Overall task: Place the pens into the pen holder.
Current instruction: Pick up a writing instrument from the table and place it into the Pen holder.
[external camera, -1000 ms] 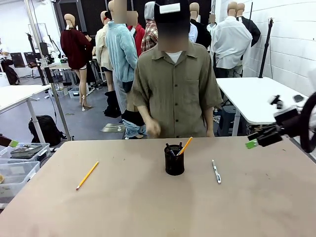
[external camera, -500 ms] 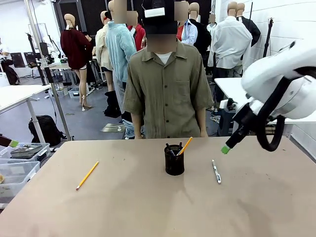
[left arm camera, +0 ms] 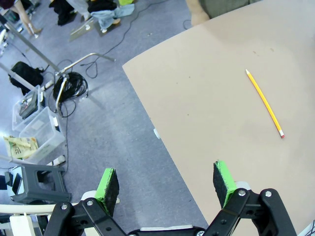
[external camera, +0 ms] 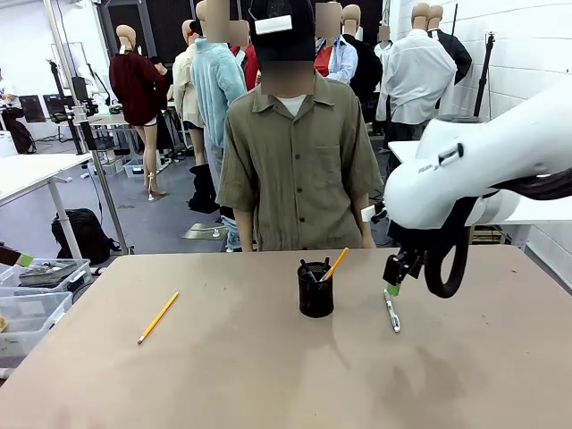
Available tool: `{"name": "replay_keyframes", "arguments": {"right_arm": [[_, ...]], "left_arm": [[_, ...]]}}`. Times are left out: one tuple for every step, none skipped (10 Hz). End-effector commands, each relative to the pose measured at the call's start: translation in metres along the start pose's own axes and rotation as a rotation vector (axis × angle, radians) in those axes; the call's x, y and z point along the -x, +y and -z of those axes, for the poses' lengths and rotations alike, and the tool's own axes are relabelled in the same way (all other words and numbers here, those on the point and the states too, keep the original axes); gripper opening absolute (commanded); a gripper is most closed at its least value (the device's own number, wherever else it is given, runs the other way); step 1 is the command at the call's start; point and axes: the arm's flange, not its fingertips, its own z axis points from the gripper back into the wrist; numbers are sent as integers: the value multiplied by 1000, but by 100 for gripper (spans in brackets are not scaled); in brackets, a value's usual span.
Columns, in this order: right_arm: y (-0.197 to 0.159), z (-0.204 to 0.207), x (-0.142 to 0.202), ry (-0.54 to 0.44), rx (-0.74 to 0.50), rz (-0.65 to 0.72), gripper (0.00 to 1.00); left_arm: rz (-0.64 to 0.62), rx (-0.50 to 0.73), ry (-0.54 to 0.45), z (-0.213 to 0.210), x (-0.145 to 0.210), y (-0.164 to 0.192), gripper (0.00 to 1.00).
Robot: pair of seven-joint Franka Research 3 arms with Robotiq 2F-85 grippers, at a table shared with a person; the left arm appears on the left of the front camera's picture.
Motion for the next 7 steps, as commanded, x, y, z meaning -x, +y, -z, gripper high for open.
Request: {"name": "replay_keyframes", "arguments": {"right_arm": [[-1, 16, -28, 44, 15, 86, 81], [-2, 28, -35, 56, -9, 108, 81], [-6, 39, -39, 66, 0, 158, 81], [-12, 50, -43, 79, -14, 206, 81], [-16, 57, -45, 90, -39, 215, 81], [-18, 61, -49, 90, -39, 228, 81], [-19, 69, -51, 106, -40, 237, 81]], "left_arm": [[-14, 3, 1, 1, 2, 1, 100], [-14, 3, 1, 1, 2, 1, 100], [-14, 3, 1, 1, 2, 1, 100], [-14, 3, 1, 1, 2, 1, 100], [-14, 3, 1, 1, 2, 1, 100], [-14, 3, 1, 1, 2, 1, 100], [-14, 3, 1, 1, 2, 1, 100]]}}
